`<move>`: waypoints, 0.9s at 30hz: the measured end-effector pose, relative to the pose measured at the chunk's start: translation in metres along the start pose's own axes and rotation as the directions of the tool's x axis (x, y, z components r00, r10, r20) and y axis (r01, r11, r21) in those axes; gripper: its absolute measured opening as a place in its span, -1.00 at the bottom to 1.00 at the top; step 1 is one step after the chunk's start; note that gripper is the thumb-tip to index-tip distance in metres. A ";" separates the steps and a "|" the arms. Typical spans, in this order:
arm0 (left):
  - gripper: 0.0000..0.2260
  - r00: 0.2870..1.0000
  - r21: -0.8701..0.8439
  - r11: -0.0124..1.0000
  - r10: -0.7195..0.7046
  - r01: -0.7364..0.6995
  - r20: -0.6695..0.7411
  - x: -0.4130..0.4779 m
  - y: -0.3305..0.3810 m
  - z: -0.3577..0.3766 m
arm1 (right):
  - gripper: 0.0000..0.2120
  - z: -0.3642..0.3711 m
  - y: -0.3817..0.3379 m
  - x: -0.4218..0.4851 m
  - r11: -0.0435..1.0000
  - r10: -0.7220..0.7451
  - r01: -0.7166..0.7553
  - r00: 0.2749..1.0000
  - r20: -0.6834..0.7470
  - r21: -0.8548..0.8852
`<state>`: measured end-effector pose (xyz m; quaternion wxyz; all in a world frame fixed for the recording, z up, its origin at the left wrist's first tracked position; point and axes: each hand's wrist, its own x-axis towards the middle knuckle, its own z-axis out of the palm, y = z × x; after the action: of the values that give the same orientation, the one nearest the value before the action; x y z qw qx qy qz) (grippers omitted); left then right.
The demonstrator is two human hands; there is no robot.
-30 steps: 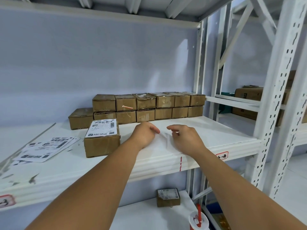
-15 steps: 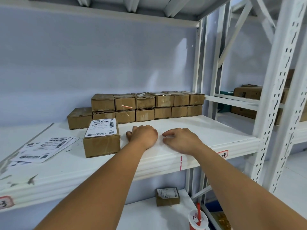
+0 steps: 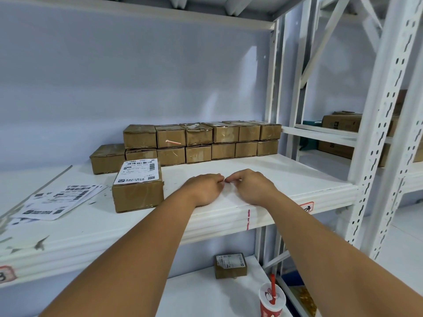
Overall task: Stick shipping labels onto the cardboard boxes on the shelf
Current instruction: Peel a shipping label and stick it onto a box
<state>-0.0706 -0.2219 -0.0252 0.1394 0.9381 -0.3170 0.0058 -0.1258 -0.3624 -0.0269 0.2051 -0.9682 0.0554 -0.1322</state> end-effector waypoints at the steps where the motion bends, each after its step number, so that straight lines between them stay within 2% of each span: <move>1: -0.61 1.000 0.009 1.000 -0.004 0.004 0.006 0.001 0.000 0.001 | -0.59 0.000 0.001 0.000 1.000 -0.002 0.002 1.000 -0.004 0.001; 7: -0.57 0.998 0.097 0.993 -0.068 0.067 0.008 0.004 -0.003 0.002 | -0.69 0.003 0.000 -0.001 1.000 0.009 -0.010 0.999 -0.051 -0.019; 11: -0.56 0.997 0.040 0.997 -0.069 0.069 -0.018 0.000 -0.001 0.001 | -0.68 0.004 -0.001 0.000 0.999 0.017 -0.019 0.999 -0.046 -0.049; 13: -0.56 0.994 -0.050 0.997 -0.061 0.057 -0.087 -0.002 0.000 0.001 | -0.68 0.004 -0.002 -0.001 0.998 0.018 -0.020 0.999 -0.045 -0.061; 16: -0.62 0.960 -0.155 0.988 -0.053 0.010 -0.276 -0.008 0.005 -0.002 | -0.67 0.001 -0.006 -0.004 1.000 0.020 -0.020 0.998 -0.068 -0.012; 19: -0.65 0.909 -0.204 0.978 -0.058 -0.030 -0.414 -0.020 0.009 -0.006 | -0.68 -0.003 -0.010 -0.011 0.996 0.032 -0.015 0.982 -0.188 0.091; 21: -0.63 0.892 -0.148 0.988 -0.027 -0.045 -0.450 -0.032 0.010 -0.007 | -0.68 -0.005 -0.017 -0.015 0.989 0.047 -0.009 0.965 -0.256 0.148; 24: -0.58 0.899 0.081 0.995 0.080 -0.050 -0.430 -0.053 0.010 -0.014 | -0.70 -0.004 -0.031 -0.021 0.987 0.041 0.015 0.940 -0.340 0.162; 27: -0.56 0.881 0.213 0.975 0.156 -0.065 -0.447 -0.074 -0.002 -0.030 | -0.69 0.002 -0.047 -0.024 0.992 0.057 -0.015 0.937 -0.344 0.121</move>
<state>-0.1259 -0.1688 -0.0045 0.1190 0.8991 -0.3259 0.2671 -0.1462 -0.3153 -0.0149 0.2509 -0.9150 0.1005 -0.2996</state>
